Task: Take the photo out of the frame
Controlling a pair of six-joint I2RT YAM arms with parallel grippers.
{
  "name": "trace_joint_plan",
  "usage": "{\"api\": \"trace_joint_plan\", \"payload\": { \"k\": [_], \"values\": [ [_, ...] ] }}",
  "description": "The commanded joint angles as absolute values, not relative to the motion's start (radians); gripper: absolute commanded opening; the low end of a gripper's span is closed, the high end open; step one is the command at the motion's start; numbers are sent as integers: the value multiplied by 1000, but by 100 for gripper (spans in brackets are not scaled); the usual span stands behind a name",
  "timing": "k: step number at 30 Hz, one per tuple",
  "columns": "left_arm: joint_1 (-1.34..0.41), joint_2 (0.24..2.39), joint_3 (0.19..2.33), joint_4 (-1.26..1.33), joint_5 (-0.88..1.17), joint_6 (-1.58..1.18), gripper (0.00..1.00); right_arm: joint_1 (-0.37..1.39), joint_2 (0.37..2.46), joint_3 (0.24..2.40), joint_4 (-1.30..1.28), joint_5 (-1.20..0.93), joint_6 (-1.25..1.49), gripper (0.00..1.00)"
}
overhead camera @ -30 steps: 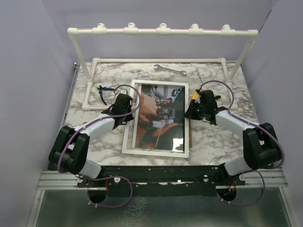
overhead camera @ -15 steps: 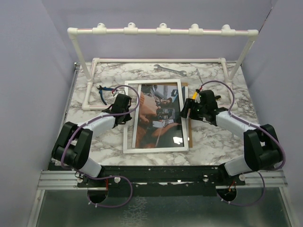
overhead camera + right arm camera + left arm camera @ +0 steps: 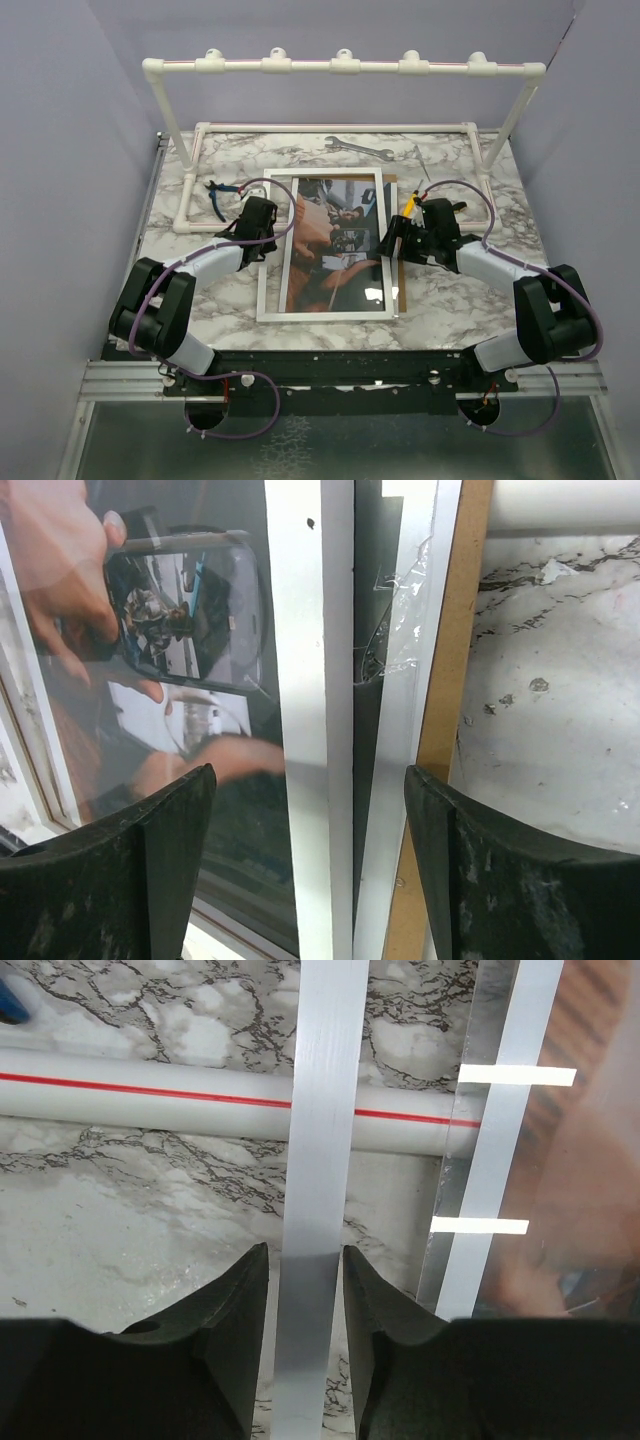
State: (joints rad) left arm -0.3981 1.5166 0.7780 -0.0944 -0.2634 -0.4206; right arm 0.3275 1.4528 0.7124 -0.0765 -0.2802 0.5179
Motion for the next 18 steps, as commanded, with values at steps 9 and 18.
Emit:
{"api": "trace_joint_plan", "payload": {
  "k": [9, 18],
  "values": [
    [-390, 1445, 796, -100, -298, -464, 69, 325, 1476, 684, -28, -349, 559, 80],
    [-413, 1321, 767, -148, -266, -528, 76, 323, 1425, 659, -43, -306, 567, 92]
  ]
}}
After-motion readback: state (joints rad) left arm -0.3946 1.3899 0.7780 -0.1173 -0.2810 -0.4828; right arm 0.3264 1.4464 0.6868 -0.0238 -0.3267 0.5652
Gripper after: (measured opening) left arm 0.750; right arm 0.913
